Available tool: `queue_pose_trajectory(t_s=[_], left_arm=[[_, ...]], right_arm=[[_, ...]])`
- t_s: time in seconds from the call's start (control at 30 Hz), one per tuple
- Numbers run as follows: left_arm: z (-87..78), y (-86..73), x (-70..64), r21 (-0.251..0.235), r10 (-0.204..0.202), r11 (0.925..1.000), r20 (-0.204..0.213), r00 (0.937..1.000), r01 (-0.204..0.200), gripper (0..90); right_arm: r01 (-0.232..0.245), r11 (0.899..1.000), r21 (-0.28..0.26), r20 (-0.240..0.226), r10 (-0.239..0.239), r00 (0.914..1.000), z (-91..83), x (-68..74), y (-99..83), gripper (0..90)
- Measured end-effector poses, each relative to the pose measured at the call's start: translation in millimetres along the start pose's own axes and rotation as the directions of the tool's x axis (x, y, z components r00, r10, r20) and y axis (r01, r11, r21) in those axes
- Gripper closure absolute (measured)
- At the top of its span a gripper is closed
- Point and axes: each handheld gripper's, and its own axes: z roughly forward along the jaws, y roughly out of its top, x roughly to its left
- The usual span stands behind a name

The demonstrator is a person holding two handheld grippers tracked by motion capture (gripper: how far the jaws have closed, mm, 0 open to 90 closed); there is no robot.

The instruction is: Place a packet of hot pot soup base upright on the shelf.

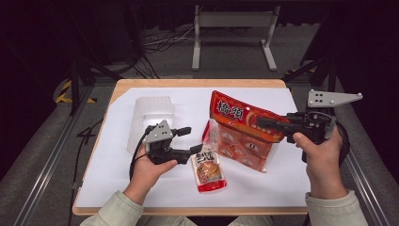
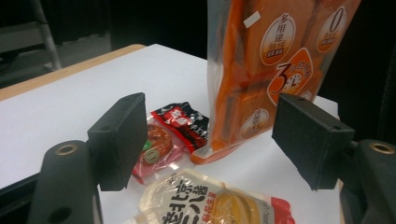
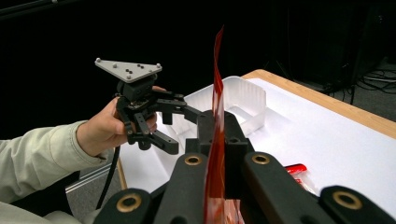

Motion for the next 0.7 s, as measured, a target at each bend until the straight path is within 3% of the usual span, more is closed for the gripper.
queue_pose_trajectory(t_s=[0.37, 0.53, 0.7], left_arm=[[19.0, 4.1, 2.2, 0.000, 0.018, 0.9998, 0.052, 0.9985, -0.018, 21.9], [25.1, 4.4, 5.7, -0.040, -0.030, 0.9987, 0.068, 0.9972, 0.033, 17.6], [27.5, 5.4, 7.3, -0.047, -0.011, 0.9988, 0.091, 0.9958, 0.015, 17.8]], right_arm=[[0.004, 1.000, 0.008, -0.022, -0.004, 0.9998, 12.7, 1.2, 1.2, 90.0], [0.011, 1.000, 0.008, -0.036, -0.011, 0.9993, 18.0, 3.1, 1.8, 90.0], [0.036, 0.999, 0.011, -0.050, -0.035, 0.9981, 24.6, 6.1, 2.3, 90.0]])
